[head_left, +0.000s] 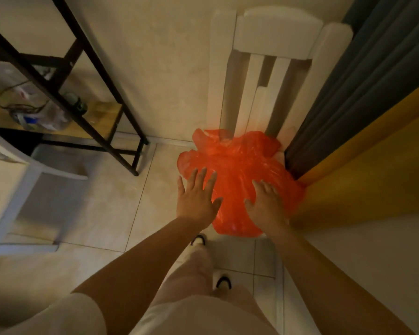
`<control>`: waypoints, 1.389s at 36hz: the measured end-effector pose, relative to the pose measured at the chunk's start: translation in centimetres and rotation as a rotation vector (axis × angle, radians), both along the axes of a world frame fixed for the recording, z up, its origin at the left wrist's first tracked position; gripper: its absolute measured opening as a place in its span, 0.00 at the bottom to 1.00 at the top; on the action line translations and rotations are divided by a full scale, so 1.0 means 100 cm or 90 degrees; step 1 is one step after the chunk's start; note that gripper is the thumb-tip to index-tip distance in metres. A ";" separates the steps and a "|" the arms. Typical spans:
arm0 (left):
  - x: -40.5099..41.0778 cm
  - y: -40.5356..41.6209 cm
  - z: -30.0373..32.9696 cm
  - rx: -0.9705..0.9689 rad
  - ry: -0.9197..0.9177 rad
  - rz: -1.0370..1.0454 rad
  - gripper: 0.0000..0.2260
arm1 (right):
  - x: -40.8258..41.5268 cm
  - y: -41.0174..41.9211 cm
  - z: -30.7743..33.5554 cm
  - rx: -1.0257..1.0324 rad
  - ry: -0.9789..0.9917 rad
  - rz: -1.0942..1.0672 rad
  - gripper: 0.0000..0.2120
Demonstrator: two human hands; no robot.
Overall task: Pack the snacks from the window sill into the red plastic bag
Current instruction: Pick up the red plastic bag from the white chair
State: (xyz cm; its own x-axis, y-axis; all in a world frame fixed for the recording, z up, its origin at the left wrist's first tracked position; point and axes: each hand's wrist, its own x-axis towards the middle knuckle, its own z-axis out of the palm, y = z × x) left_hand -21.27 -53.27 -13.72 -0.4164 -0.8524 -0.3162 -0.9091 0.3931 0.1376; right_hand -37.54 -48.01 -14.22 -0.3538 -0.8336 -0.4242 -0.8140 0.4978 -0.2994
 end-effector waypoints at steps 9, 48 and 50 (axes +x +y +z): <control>-0.027 -0.095 -0.020 0.033 -0.015 -0.075 0.30 | -0.019 -0.069 -0.033 0.065 -0.055 -0.081 0.29; -0.141 -0.216 -0.072 0.150 -0.101 -0.247 0.32 | -0.153 -0.151 -0.045 0.299 -0.537 -0.154 0.11; -0.143 -0.216 -0.067 0.131 -0.106 -0.301 0.21 | -0.158 -0.141 -0.036 0.315 -0.534 -0.129 0.11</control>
